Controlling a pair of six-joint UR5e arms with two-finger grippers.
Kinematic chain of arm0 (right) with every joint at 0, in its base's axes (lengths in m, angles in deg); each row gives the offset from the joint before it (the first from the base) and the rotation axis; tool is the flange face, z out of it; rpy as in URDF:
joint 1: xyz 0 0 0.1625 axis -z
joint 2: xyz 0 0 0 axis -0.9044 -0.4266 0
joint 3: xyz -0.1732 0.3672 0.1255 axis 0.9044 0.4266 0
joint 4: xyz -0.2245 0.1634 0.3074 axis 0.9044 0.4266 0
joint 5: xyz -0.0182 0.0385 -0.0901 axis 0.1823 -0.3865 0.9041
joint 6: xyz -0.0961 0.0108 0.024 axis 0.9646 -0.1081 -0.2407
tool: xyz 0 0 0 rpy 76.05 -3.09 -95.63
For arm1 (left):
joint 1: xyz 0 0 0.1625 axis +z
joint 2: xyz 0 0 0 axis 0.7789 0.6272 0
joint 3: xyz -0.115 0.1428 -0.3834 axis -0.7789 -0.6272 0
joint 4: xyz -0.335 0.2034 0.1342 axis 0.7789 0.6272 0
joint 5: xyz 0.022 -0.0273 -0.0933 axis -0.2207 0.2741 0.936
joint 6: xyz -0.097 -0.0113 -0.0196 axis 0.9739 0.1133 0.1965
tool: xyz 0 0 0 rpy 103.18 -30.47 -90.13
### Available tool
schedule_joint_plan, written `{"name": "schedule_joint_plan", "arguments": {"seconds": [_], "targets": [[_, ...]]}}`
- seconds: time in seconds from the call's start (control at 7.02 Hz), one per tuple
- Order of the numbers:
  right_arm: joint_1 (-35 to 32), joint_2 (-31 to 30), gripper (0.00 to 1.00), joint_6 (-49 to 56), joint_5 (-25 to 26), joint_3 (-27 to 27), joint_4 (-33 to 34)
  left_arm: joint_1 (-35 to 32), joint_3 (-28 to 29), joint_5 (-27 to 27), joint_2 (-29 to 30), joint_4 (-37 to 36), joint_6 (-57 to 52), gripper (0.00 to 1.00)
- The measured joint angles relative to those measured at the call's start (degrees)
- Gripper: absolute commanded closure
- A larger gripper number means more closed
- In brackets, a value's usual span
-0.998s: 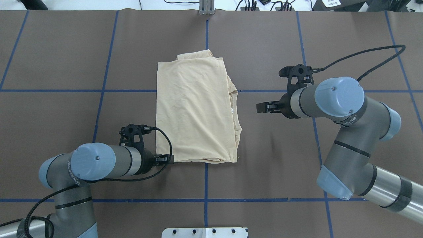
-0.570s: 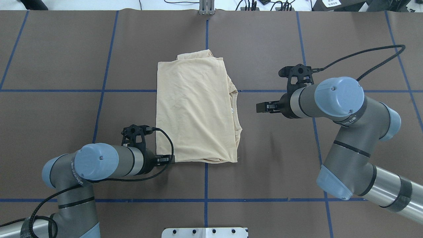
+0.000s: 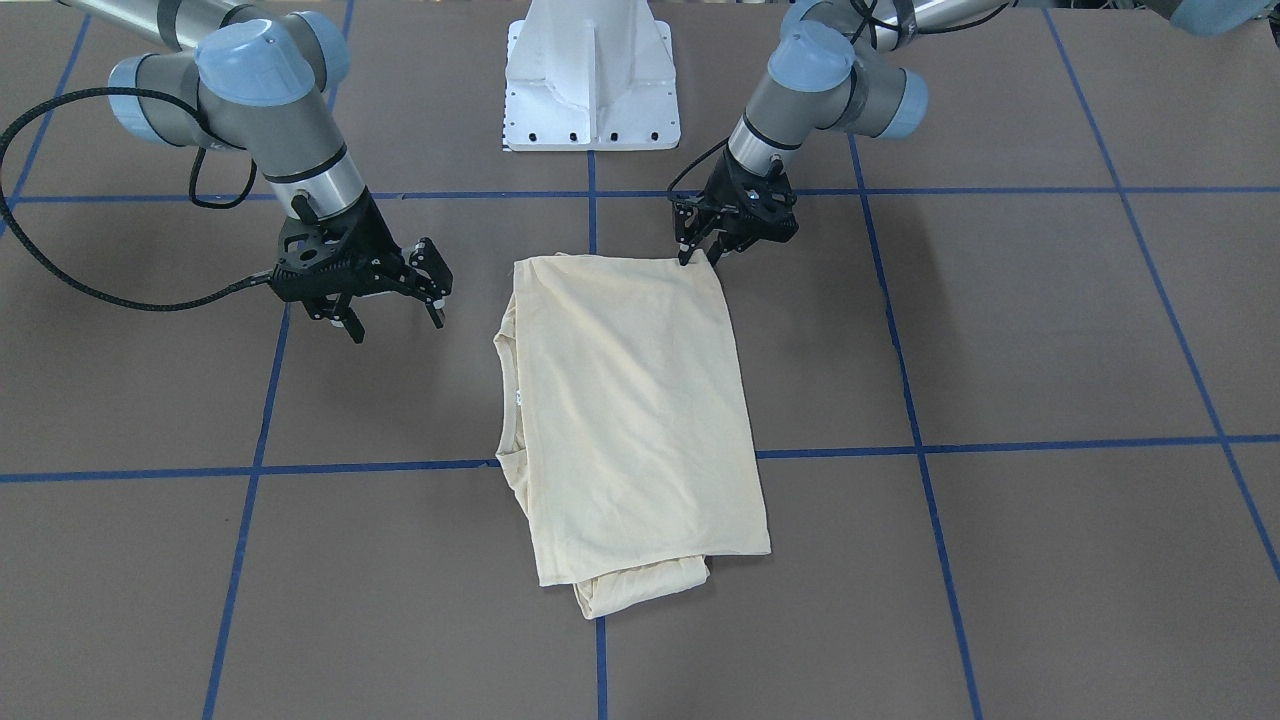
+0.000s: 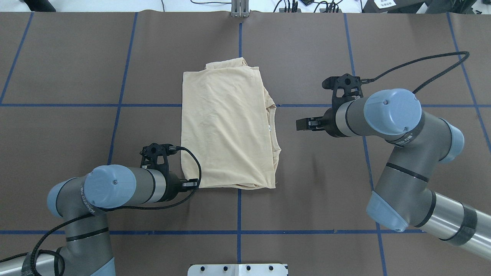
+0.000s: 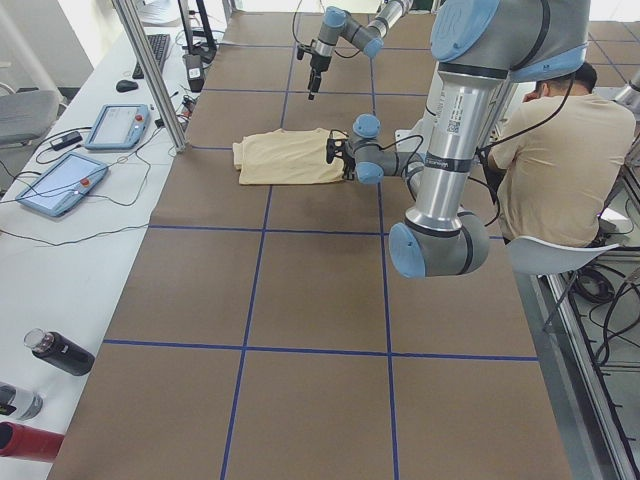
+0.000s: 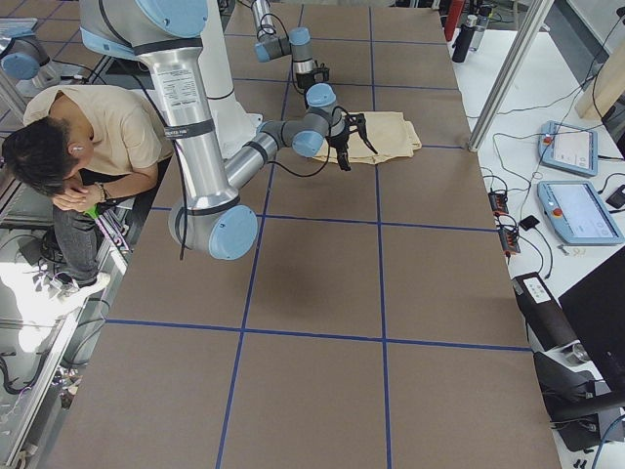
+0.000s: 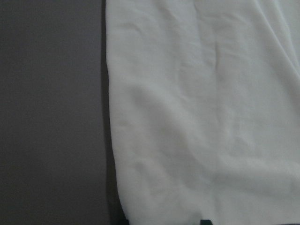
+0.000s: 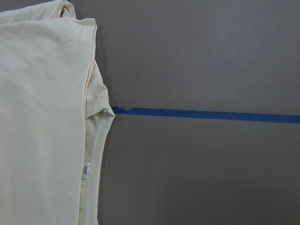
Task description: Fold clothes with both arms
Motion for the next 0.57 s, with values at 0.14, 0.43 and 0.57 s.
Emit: {"name": "schedule_joint_plan", "arguments": {"seconds": [0.14,0.43,0.57], "targets": [[0.01,0.03,0.00,0.00,0.00,0.00,0.00,-0.11,-0.05,-0.01,-0.15,-0.01,-0.01,0.96],[0.09,0.05,0.01,-0.17,0.00,0.03,0.01,-0.14,-0.10,-0.04,-0.34,-0.01,-0.01,1.00],[0.19,0.21,0.03,-0.91,0.16,0.11,0.08,-0.17,-0.11,-0.08,-0.37,-0.01,0.01,1.00]]}}
